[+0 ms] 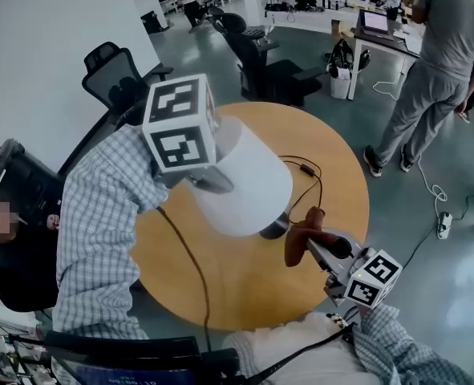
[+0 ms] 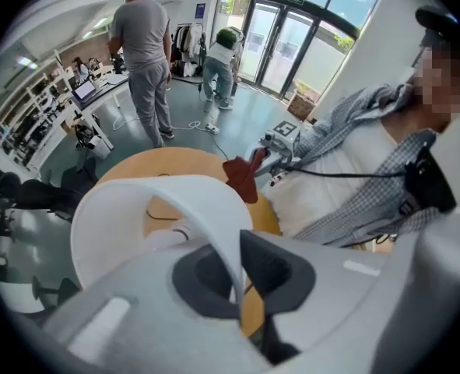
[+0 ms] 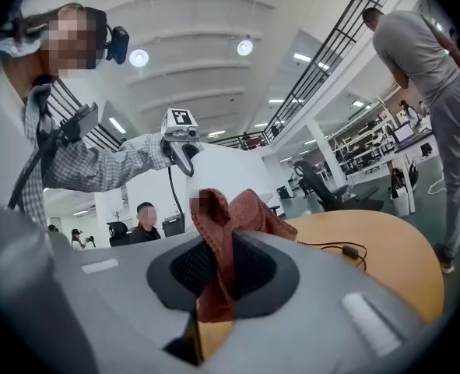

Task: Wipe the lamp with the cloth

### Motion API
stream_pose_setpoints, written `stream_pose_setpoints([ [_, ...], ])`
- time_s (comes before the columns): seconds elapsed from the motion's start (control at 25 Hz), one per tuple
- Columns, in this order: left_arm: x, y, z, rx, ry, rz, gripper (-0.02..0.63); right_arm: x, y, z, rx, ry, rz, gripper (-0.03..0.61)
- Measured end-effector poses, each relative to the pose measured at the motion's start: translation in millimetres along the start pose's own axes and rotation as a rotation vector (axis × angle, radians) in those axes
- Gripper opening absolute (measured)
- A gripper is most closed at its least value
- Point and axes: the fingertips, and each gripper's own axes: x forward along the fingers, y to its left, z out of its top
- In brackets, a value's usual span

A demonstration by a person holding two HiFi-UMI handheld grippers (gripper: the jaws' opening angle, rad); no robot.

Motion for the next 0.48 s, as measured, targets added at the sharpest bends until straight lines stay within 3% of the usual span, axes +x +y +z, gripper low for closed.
stream_pose_setpoints([
  [0.32,-33.5,-10.0,8.6,0.003,-0.072,0.04,0.006,78.9,-7.2,10.1,0.033,-0.021,0.064,0.043],
  [0.48,-37.8,-16.7,14.3,0.016,-0.08,0.036,0.006,123.2,0.3,18.9,-0.076,-0.019,0.067,0.043],
])
